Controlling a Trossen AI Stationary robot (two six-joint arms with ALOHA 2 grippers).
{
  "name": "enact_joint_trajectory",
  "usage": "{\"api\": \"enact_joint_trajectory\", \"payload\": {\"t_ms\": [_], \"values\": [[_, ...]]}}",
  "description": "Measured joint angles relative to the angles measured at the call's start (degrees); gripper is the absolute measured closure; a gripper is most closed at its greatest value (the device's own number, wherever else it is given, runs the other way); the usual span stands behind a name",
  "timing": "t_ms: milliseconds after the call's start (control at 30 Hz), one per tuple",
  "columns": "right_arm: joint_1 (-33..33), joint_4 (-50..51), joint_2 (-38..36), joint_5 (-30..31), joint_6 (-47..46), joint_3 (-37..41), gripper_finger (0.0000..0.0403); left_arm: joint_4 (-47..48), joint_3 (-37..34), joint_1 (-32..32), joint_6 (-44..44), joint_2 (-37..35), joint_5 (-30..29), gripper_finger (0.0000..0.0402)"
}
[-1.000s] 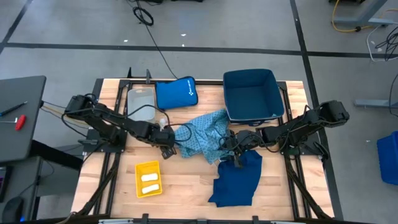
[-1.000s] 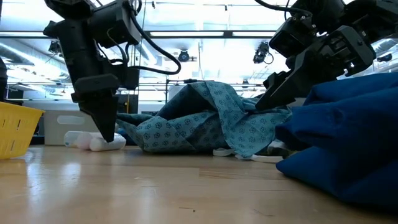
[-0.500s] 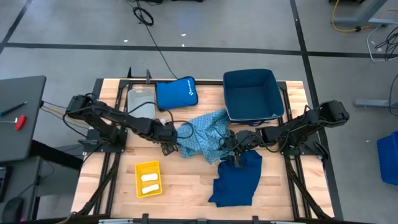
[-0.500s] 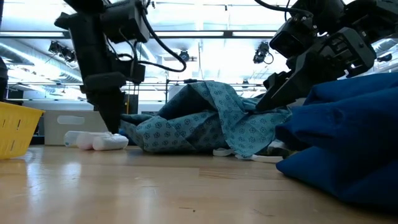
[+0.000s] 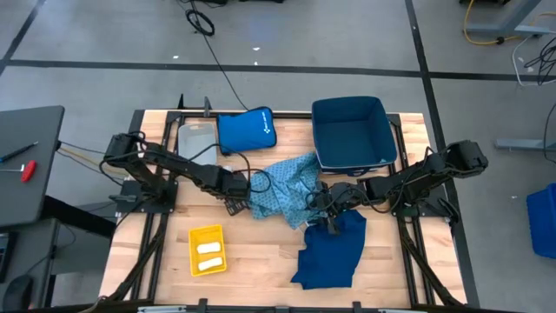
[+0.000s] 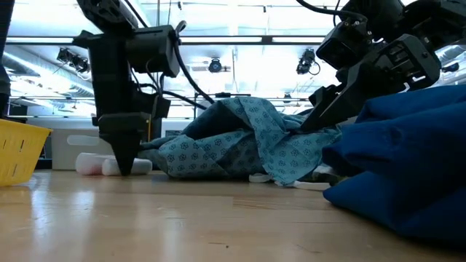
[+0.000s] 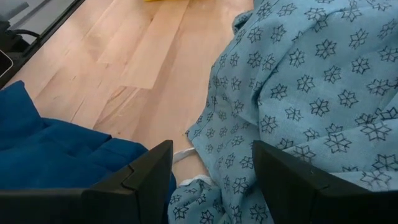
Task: Pick & place medical supplies in basket/bin
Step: Put the white bandage into the yellow basket
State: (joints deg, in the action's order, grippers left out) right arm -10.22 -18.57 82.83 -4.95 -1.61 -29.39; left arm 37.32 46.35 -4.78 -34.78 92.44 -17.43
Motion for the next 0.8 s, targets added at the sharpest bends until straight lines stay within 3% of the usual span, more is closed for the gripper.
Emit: {"api": "enact_joint_trajectory", "payload": {"t_ms": [167, 400, 800], "values": [[-0.02, 0.00, 0.00, 0.00, -0.02, 0.00, 0.0174, 0.60, -0.07, -0.11, 0.23, -0.11, 0.04, 0.0221], [-0.01, 0.01, 0.00, 0.00, -0.15, 0.00, 0.0174, 4.35, -0.05, -0.12, 1.19, -0.29, 0.47, 0.0355], [-0.02, -0.04, 0.00, 0.00, -0.59, 0.00, 0.0174, 6.37, -0.15, -4.58, 0.86, -2.83, 3.14, 0.0361]]}}
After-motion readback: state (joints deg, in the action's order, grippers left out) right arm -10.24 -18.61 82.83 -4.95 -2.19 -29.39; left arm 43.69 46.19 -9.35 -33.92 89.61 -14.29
